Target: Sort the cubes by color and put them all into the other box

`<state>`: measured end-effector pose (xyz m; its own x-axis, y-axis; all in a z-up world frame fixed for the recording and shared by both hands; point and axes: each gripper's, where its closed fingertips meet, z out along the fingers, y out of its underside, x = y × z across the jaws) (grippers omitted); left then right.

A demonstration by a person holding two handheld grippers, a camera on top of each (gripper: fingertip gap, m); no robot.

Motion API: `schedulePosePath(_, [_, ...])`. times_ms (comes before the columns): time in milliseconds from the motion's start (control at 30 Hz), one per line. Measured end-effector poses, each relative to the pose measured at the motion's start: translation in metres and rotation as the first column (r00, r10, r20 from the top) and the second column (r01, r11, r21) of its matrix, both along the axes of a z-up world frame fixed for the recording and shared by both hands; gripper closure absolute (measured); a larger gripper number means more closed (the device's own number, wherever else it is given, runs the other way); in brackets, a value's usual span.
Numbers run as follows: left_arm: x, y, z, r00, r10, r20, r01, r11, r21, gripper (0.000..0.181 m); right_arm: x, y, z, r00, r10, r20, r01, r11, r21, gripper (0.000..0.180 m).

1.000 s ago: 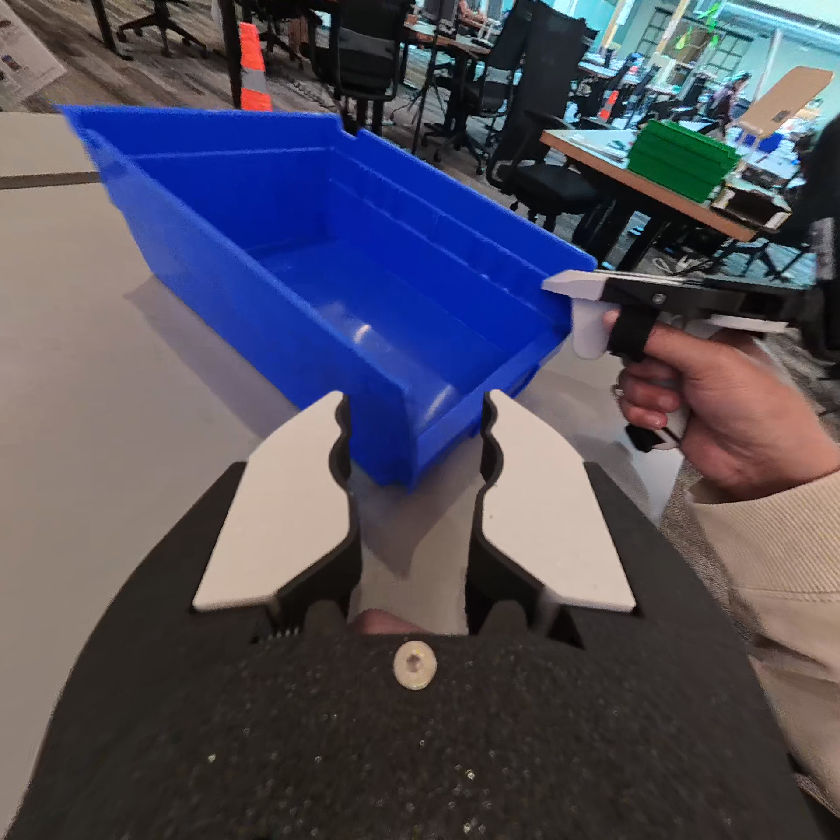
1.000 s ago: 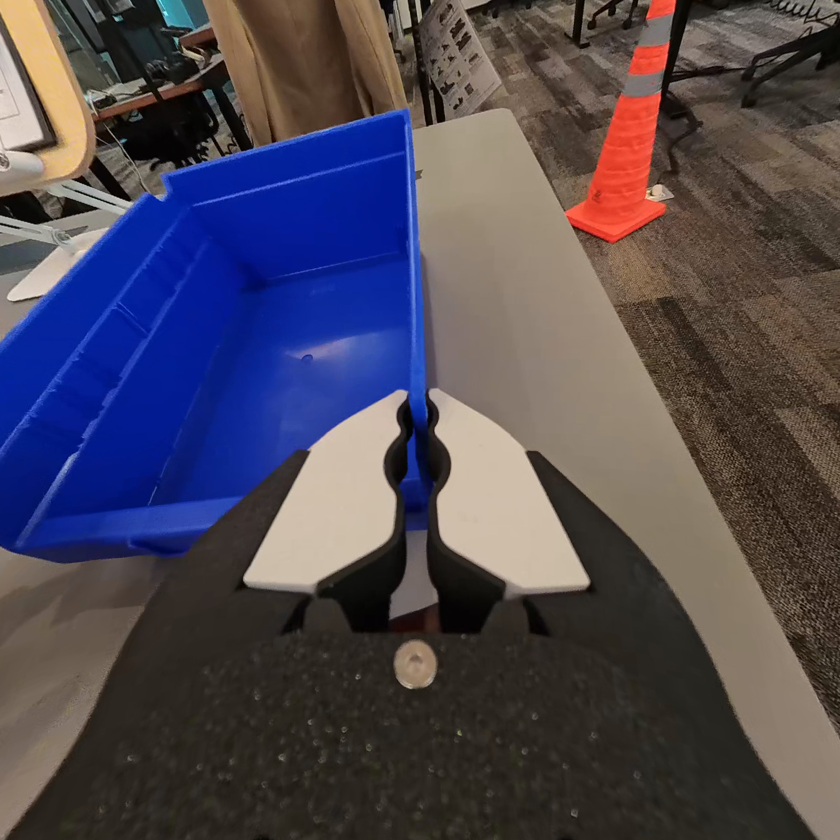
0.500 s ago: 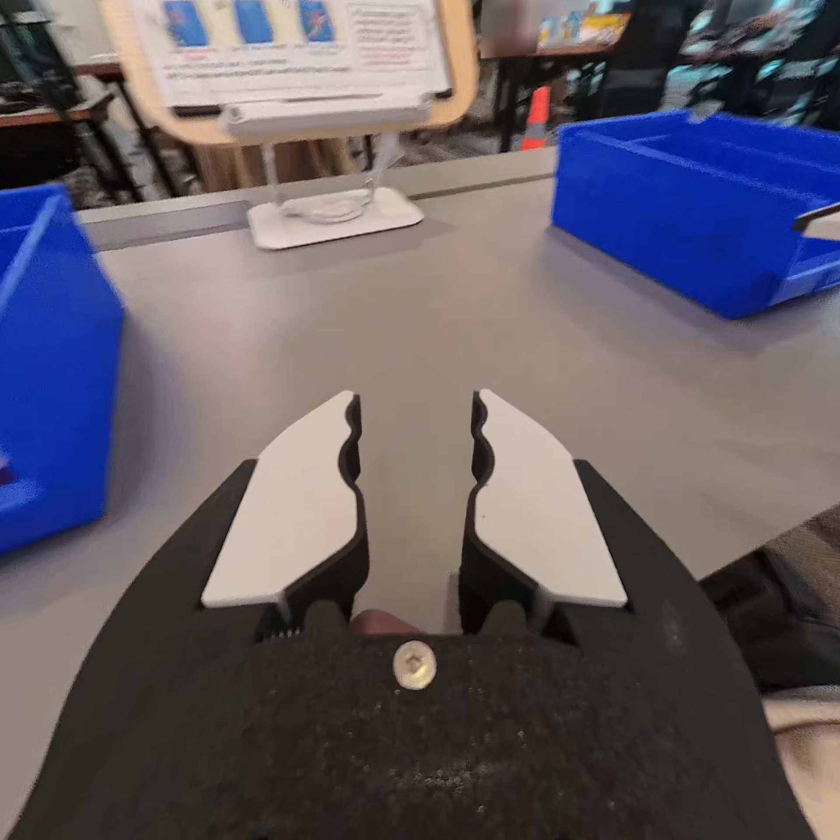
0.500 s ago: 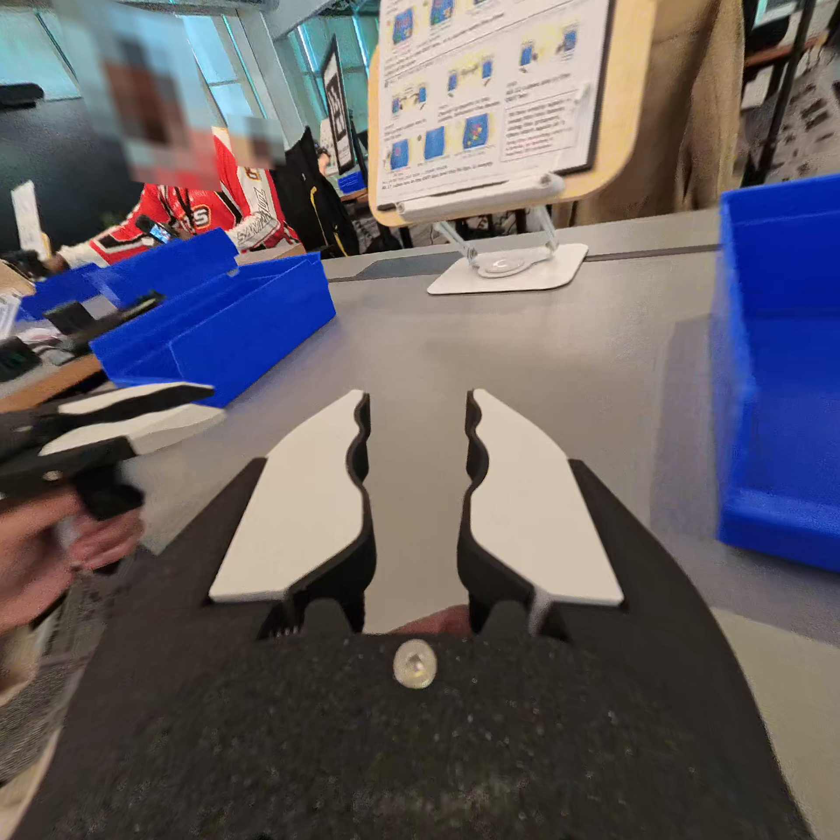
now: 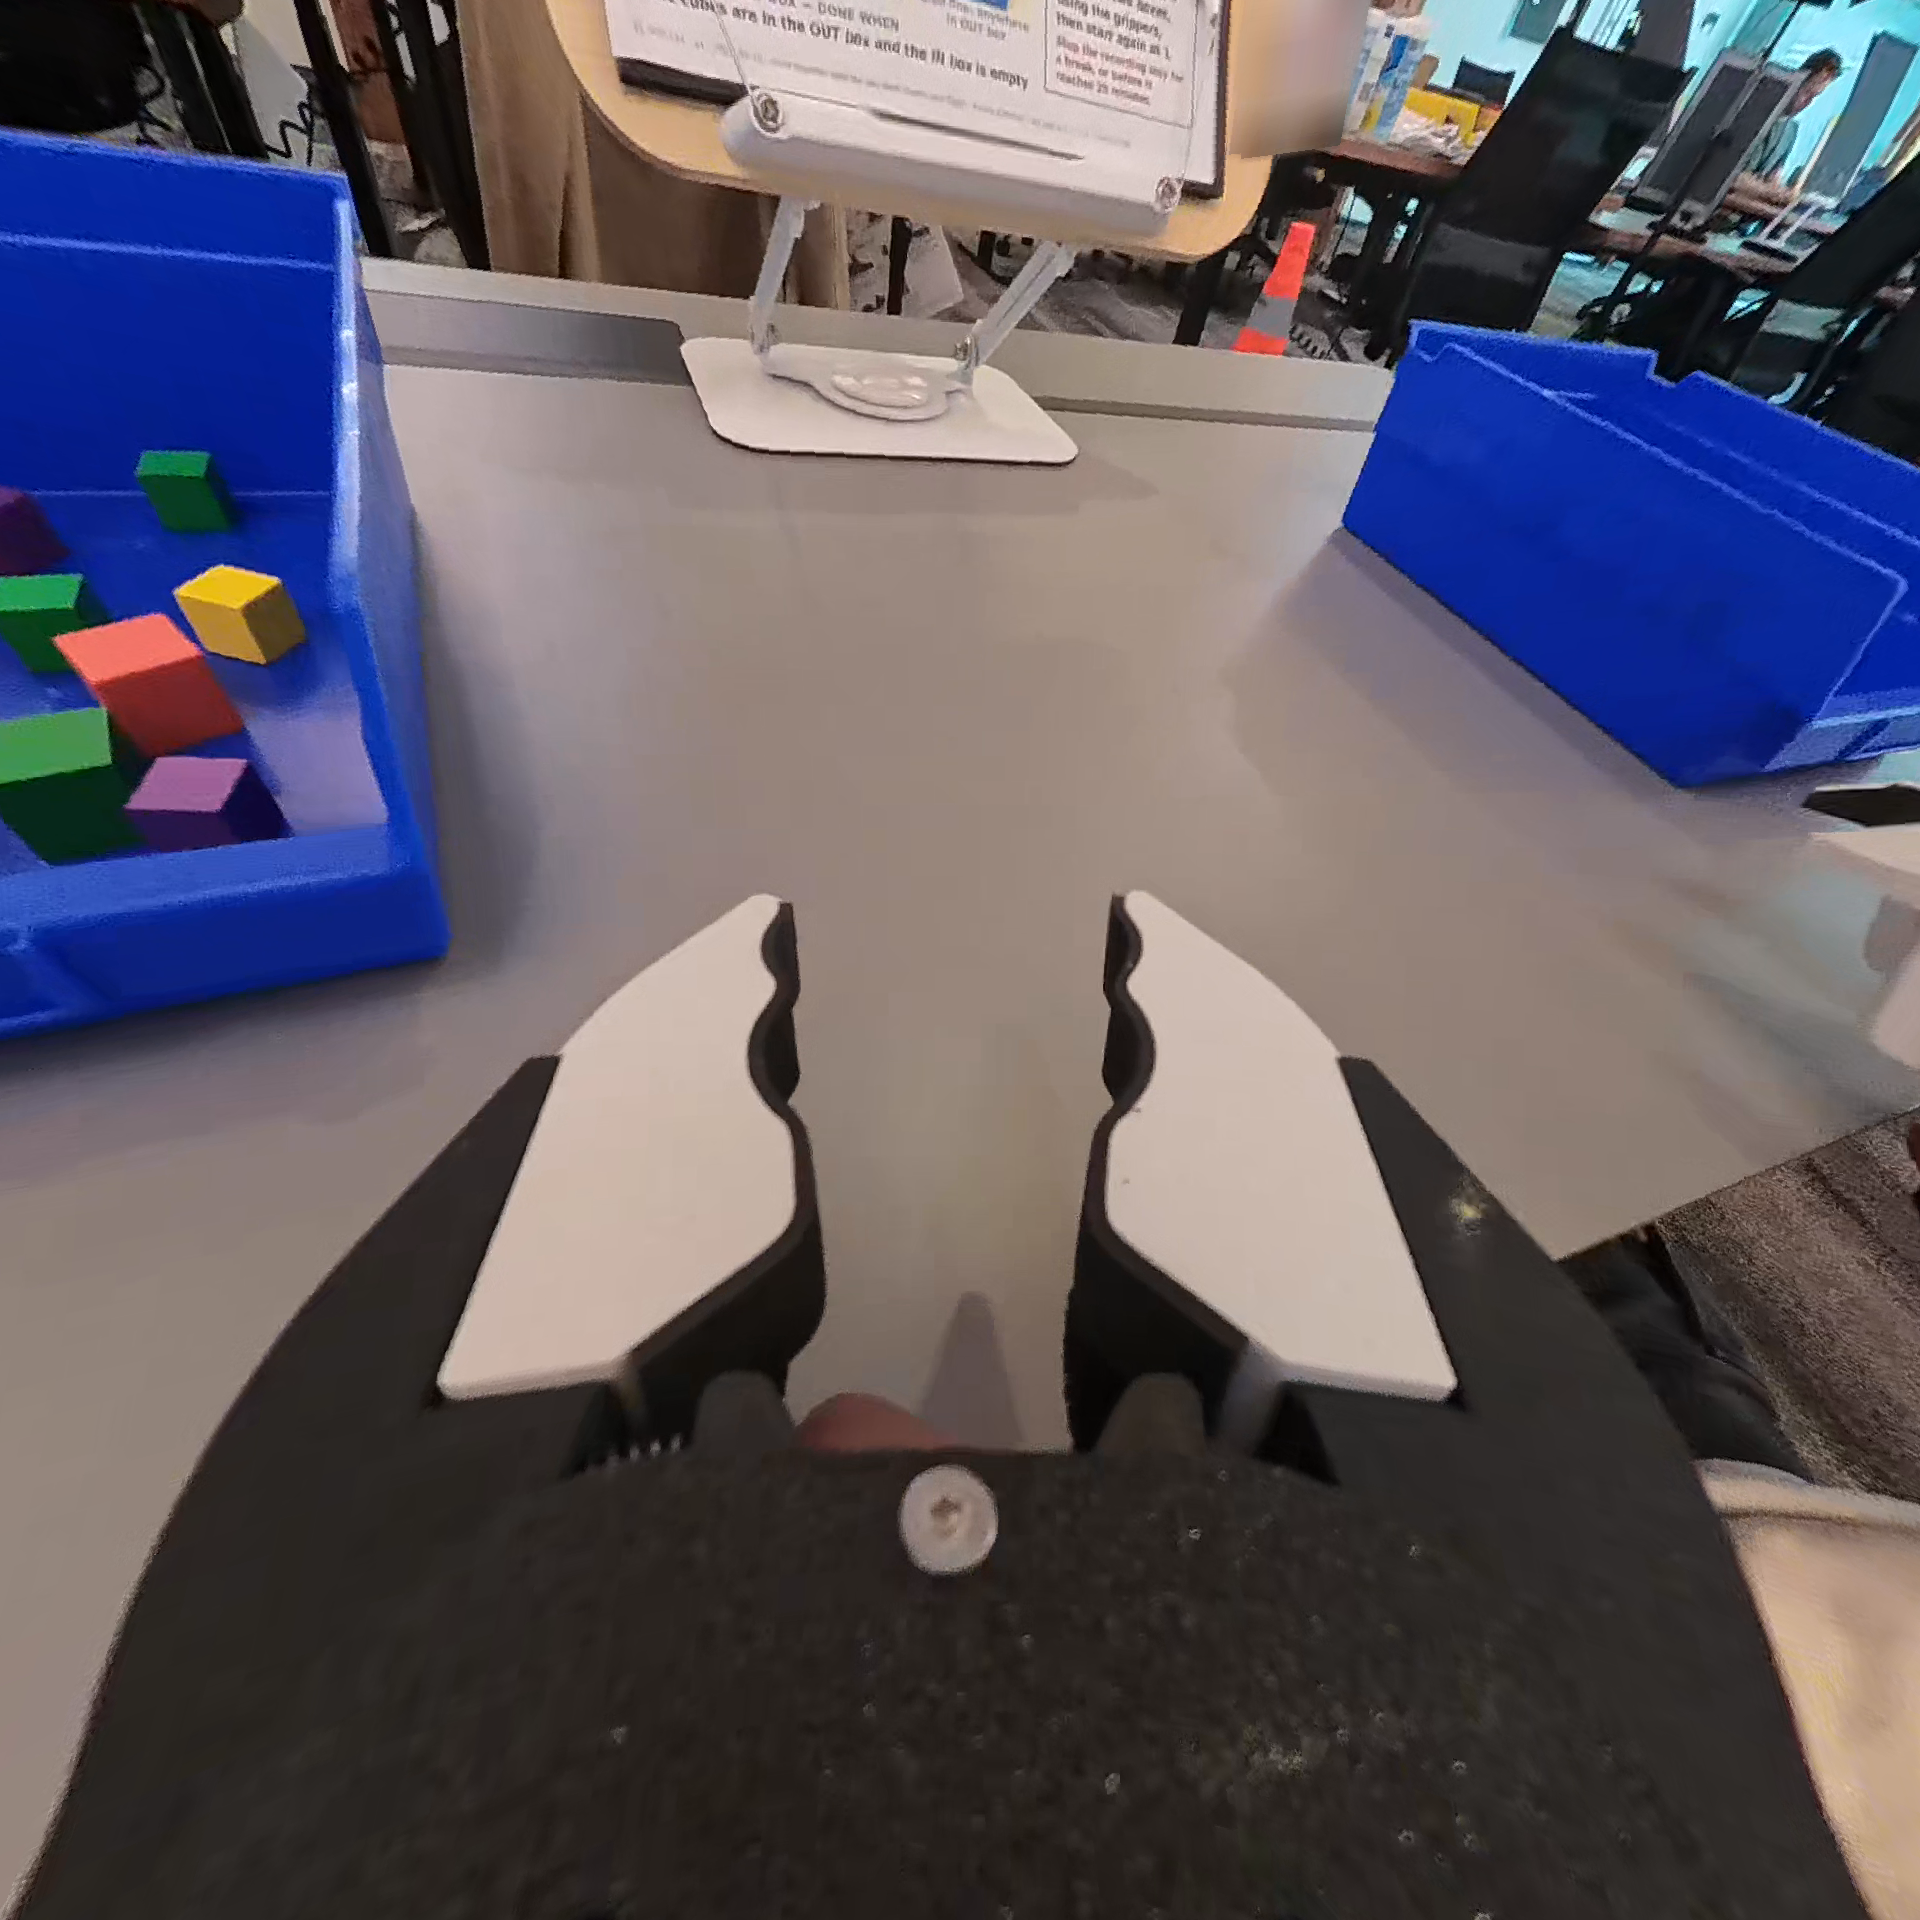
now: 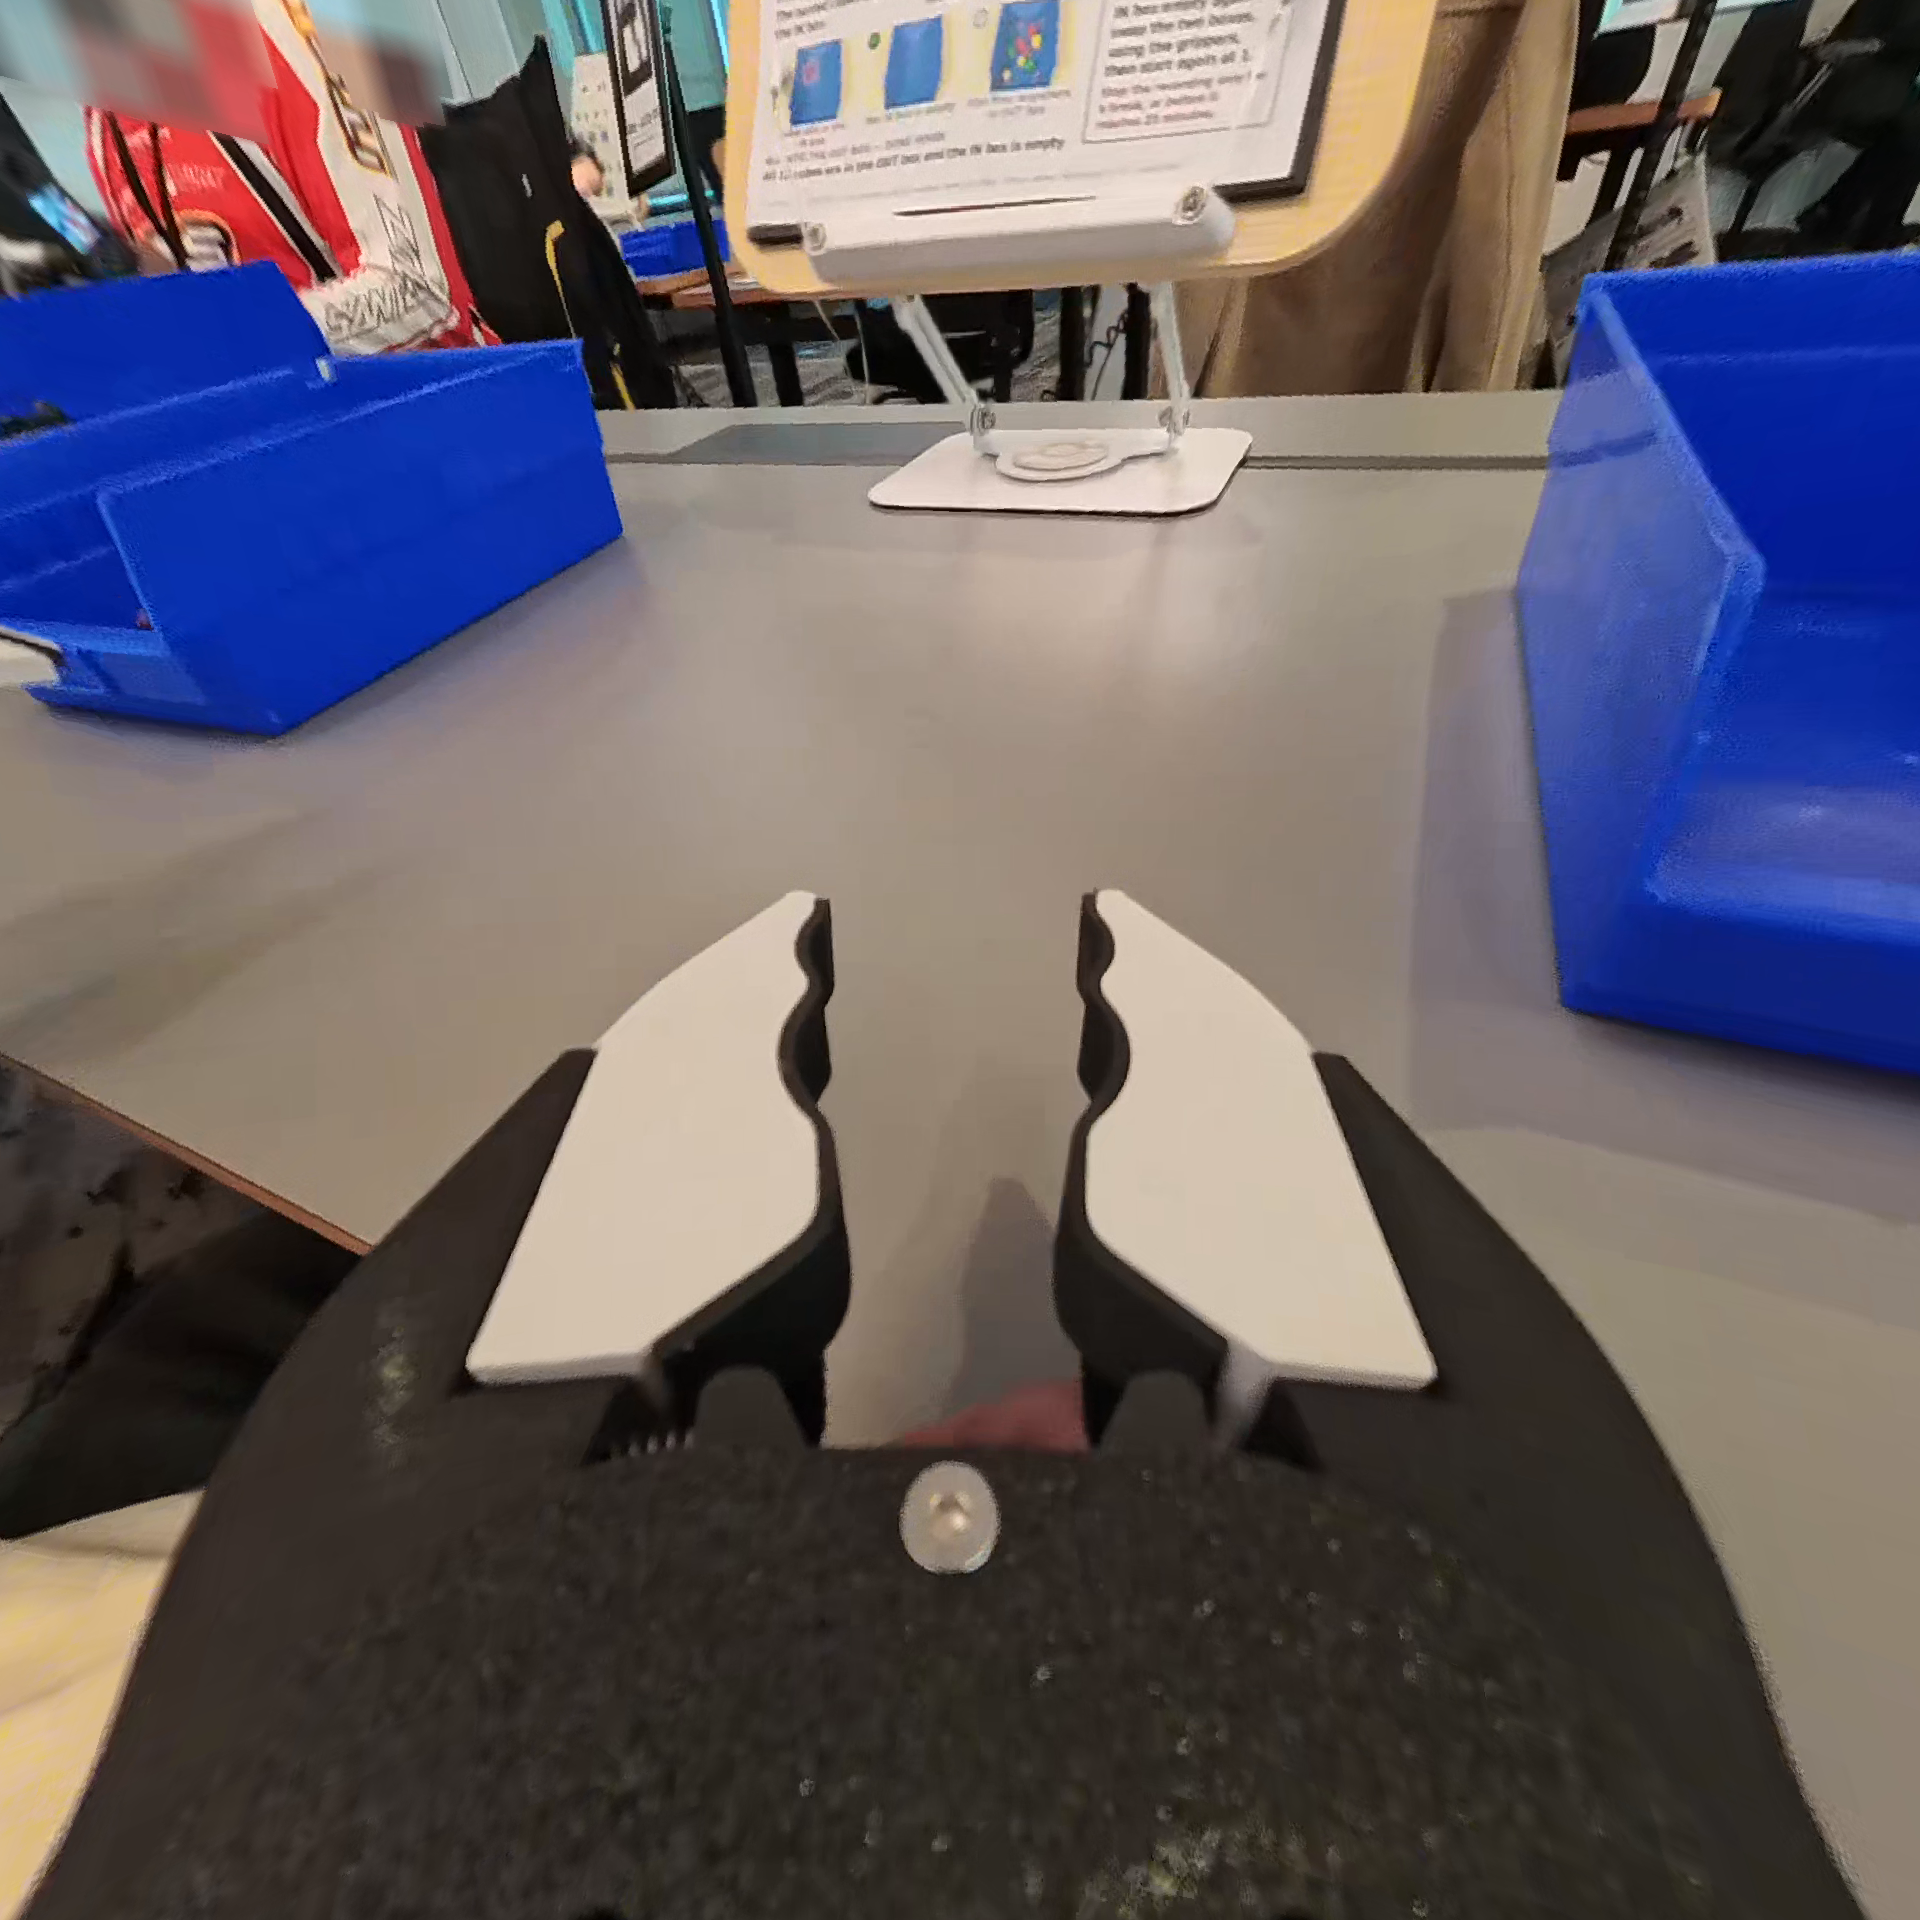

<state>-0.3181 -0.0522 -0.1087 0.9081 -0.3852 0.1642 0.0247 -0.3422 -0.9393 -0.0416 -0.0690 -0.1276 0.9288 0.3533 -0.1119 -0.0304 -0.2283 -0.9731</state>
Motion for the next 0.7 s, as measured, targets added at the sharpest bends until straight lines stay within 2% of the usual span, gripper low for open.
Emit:
schedulePosePath(167, [0.001,0.003,-0.01,0.999,-0.018,0.026,0.02,0.999,-0.045,0.125,0.004,0.0,0.004,0.991,0.03,-0.132,-0.034,0.999,-0.03,0.136])
schedulePosePath(467, [0.005,0.003,-0.014,0.997,-0.08,-0.006,0.079,0.995,-0.061,0.125,-0.002,0.0,-0.001,0.999,0.029,-0.028,-0.03,0.999,-0.022,0.138])
schedulePosePath(533, [-0.004,0.003,0.011,0.993,-0.115,0.008,0.115,0.993,-0.012,0.128,-0.004,0.0,-0.004,0.999,0.03,-0.024,-0.031,0.999,-0.032,0.139])
schedulePosePath(633, [-0.072,0.03,0.071,0.998,0.037,-0.058,-0.031,0.994,0.103,0.134,-0.009,-0.002,-0.006,0.998,0.048,-0.028,-0.049,0.998,-0.037,0.139])
schedulePosePath(700, [-0.119,0.061,0.087,0.981,0.106,-0.163,-0.1,0.994,0.043,0.134,-0.011,-0.003,-0.007,0.999,0.052,-0.01,-0.052,0.998,-0.035,0.14])
